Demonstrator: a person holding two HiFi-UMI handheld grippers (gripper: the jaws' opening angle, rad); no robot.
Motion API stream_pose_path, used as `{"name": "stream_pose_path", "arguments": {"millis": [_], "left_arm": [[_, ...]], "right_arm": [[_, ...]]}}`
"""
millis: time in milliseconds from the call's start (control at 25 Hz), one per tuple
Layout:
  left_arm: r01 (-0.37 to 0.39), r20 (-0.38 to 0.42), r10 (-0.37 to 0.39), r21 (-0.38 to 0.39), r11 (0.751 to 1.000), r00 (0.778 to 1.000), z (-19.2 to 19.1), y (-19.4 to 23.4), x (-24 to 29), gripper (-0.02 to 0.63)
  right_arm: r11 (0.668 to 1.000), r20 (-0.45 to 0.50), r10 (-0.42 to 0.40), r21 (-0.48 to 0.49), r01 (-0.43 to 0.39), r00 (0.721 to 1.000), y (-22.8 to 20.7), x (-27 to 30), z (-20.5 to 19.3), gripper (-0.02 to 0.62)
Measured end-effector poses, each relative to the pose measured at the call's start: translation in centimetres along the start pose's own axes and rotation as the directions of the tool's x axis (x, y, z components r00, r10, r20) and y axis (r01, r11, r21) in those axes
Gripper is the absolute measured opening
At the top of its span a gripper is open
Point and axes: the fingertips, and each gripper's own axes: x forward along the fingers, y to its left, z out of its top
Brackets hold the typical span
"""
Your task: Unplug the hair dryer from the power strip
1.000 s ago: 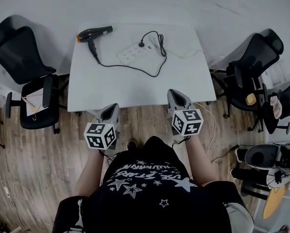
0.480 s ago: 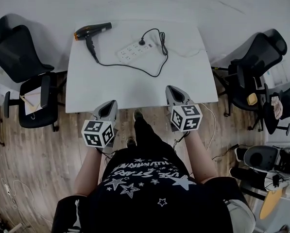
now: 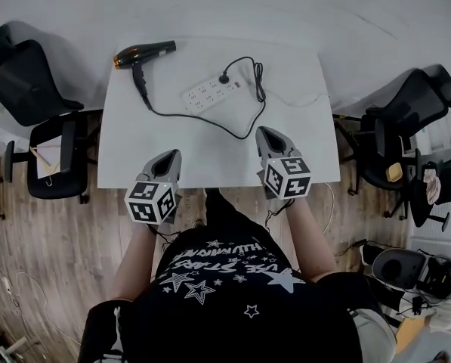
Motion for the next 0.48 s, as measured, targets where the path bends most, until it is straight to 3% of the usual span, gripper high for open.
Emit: {"name": "stream_pose_path", "arguments": {"millis": [480], "left_arm": [[-0.024, -0.006, 0.024, -0.004, 1.0, 1.0, 4.1, 2.0, 7.4, 0.008]], "right_arm": [[0.999, -0.024, 0.039, 0.012, -0.039, 0.999, -4.4, 7.1, 2.5, 0.009]]}}
